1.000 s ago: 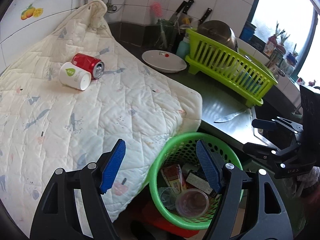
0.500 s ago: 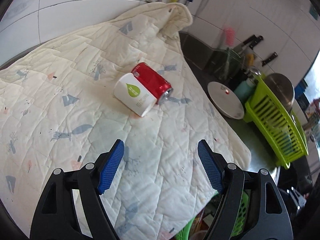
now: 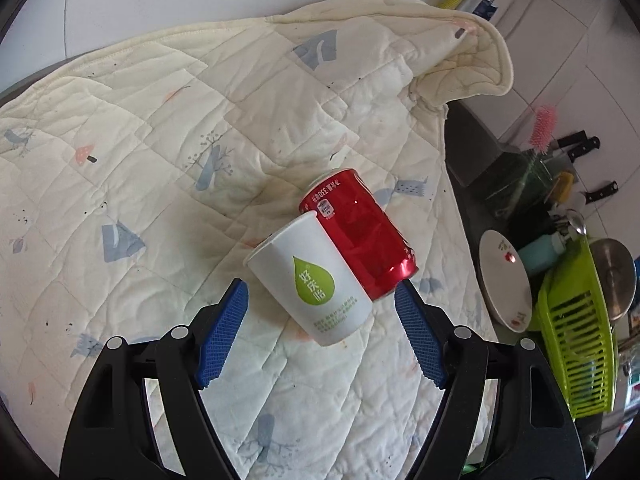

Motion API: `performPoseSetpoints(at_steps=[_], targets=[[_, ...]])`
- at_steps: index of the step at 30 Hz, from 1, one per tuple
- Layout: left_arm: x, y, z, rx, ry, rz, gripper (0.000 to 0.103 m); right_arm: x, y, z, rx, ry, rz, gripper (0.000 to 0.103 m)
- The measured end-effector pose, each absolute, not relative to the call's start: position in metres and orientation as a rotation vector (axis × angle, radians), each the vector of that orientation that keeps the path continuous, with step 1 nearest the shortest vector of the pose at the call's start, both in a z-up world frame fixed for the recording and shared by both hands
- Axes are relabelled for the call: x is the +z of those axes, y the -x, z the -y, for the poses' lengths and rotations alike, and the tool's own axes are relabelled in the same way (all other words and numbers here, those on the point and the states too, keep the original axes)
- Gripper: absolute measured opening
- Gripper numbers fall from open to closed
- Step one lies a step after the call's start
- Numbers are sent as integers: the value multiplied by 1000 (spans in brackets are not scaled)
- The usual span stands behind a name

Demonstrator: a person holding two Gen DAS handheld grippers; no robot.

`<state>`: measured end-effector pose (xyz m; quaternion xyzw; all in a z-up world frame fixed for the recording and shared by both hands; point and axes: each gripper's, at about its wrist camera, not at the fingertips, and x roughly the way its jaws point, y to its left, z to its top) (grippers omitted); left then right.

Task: Collect trash
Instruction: 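Move the left gripper to the white leaf-logo cup and grasp it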

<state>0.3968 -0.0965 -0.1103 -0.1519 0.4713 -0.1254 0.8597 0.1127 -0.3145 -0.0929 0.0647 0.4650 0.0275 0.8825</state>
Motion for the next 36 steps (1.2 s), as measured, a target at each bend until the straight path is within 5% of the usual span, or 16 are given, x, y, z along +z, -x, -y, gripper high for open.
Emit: performPoseSetpoints(at_steps=[24,30,31,36], targets=[[-165,-445,92,-159,452,-1088,72,-105,-129,313,39,-130,-1023,83],[-158,-441,87,-198,416,-1065,67,-104,-135,312,35,-131,-1026,83],[-155,-439,84,-207,415,-1062,58,-103,-137,312,40,-133,-1023,83],[-142,-421,59,-234,364,-1038,58,-97,-166,303,78,-133,-1012,83]])
